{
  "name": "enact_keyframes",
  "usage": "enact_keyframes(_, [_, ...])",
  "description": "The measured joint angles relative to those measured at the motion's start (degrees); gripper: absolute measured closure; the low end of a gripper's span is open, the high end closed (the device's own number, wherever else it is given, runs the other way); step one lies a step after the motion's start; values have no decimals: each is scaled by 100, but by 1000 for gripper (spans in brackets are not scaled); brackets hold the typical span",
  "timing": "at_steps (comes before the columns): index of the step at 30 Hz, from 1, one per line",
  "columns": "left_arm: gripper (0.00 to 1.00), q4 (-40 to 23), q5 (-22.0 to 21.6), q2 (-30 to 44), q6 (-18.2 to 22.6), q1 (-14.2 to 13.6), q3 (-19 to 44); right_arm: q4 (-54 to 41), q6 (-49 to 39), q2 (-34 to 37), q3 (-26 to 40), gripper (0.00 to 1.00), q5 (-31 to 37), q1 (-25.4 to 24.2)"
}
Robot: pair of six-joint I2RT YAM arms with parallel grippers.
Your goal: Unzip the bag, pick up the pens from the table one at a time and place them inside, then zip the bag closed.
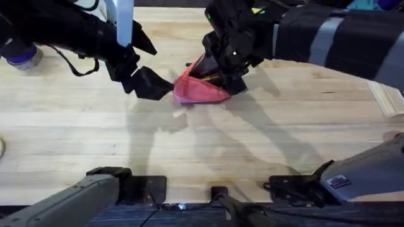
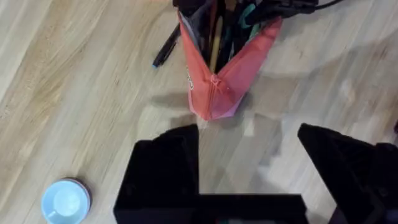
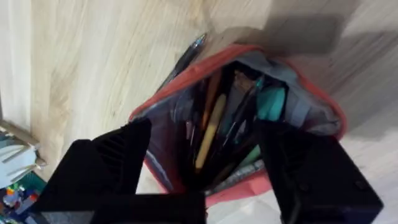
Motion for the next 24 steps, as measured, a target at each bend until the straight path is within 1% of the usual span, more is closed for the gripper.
enact_keyframes(6, [7, 0, 0, 0, 0, 0, 0, 2, -160, -2, 4, 7, -15, 0])
enact_keyframes(9, [7, -1, 0, 0, 0, 0, 0, -33, -613, -2, 69, 6, -32, 0])
enact_keyframes(14, [7, -6, 0, 0, 0, 0, 0, -154, -2039, -100, 341, 5, -14, -7])
enact_keyframes(21, [7, -4, 1, 0, 0, 0, 0, -172, -4302, -681, 1005, 5, -43, -4])
enact_keyframes(24, [6, -4, 0, 0, 0, 0, 0, -173, -5339, -783, 1303, 6, -121, -7])
